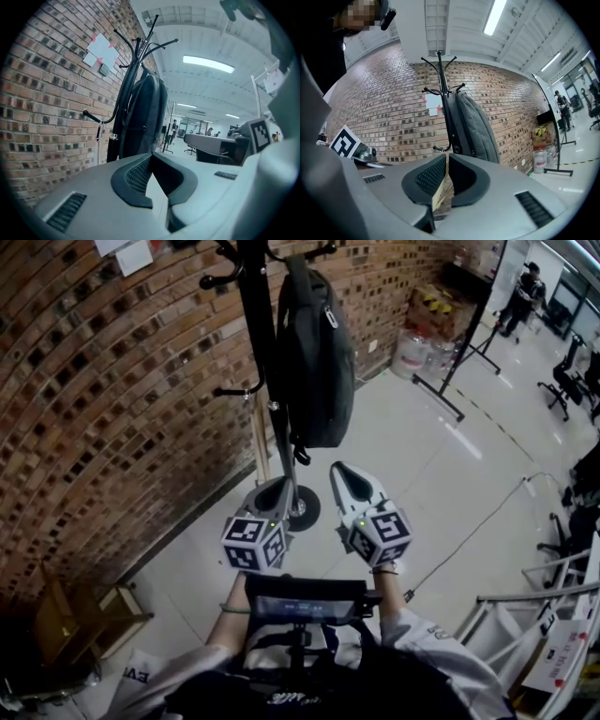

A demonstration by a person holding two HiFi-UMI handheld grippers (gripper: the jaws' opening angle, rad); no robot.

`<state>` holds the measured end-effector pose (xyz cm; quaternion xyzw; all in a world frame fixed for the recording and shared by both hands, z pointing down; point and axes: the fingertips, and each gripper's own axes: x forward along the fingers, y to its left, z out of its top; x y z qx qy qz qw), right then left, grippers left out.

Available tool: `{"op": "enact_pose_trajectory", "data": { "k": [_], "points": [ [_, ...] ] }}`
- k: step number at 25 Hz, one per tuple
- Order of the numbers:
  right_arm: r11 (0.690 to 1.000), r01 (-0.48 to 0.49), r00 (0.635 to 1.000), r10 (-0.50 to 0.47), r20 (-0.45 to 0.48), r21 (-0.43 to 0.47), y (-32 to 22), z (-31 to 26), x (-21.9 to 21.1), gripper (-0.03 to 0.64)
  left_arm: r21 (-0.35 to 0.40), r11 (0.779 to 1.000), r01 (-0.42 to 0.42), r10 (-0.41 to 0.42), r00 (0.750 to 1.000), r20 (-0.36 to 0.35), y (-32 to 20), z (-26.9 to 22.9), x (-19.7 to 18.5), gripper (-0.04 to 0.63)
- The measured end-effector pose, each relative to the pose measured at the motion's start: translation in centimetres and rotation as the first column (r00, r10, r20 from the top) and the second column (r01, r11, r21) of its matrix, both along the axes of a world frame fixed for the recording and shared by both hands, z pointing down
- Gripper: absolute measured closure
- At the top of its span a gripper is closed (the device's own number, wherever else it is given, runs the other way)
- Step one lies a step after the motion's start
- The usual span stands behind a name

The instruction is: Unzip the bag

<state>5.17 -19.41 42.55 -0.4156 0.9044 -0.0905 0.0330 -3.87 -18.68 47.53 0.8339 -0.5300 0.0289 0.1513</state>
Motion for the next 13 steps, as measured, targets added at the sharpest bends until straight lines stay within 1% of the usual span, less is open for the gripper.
{"op": "enact_pose_trajectory", "data": {
  "k": [13],
  "points": [
    [1.0, 0.001, 1.0, -0.001, -0.008, 0.003, 0.37, -0.42, -0.32, 0.595, 0.001, 1.0, 0.012, -0.012, 1.0, 0.0, 0.32, -0.27, -0.37, 0.588]
  ]
}}
